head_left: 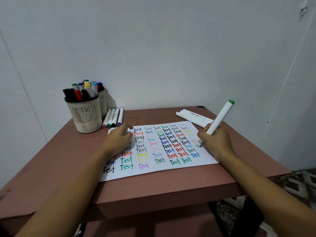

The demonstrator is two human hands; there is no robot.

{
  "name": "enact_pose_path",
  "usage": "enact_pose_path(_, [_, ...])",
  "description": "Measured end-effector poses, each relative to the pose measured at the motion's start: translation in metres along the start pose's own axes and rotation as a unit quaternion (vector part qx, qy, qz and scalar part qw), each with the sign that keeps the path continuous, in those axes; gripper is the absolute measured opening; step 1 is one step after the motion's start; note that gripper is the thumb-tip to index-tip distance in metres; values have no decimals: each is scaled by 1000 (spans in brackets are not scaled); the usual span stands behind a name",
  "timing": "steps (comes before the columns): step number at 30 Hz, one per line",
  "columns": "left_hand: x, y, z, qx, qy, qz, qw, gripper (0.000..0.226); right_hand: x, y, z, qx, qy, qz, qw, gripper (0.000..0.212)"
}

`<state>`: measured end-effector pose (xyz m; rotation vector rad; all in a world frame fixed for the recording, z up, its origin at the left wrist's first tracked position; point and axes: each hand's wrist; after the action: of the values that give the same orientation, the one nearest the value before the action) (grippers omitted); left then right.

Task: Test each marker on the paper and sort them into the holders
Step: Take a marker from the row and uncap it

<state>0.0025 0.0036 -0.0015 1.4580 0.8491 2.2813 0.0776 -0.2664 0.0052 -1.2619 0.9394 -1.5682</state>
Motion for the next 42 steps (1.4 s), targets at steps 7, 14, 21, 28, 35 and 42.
enact_pose_path(7, [1, 1, 0, 3, 5, -3, 1000, 27, 0, 0, -1, 4, 25, -17, 1000, 26])
enact_pose_path(14, [1, 1, 0, 4, 5, 2, 1000, 28, 0, -1, -1, -9, 31, -15, 999, 28])
enact_pose_path(21, [1, 2, -1, -1, 2, 1, 1000, 28, 0, 1, 1, -26, 49, 1, 998, 23])
enact_pose_path(28, [1, 1, 0, -9, 3, 6, 1000, 29, -1, -2, 0, -31, 53, -7, 998, 23])
enact_pose_path(35, [1, 3, -1, -4, 3, 13, 1000, 29, 0, -1, 2, -43, 58, 19, 997, 25])
enact_pose_path(42, [-1, 3, -1, -13, 7, 16, 1000, 30, -2, 4, 5, -31, 58, 9, 998, 29])
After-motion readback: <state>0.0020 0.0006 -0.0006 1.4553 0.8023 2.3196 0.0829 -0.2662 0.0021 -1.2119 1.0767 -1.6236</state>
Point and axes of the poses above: each hand's wrist, its own z-axis towards the middle knuckle, its own x-axis out of the back of the hand, y = z × x, and after that the axes turned 4 degrees about -x, right-handed
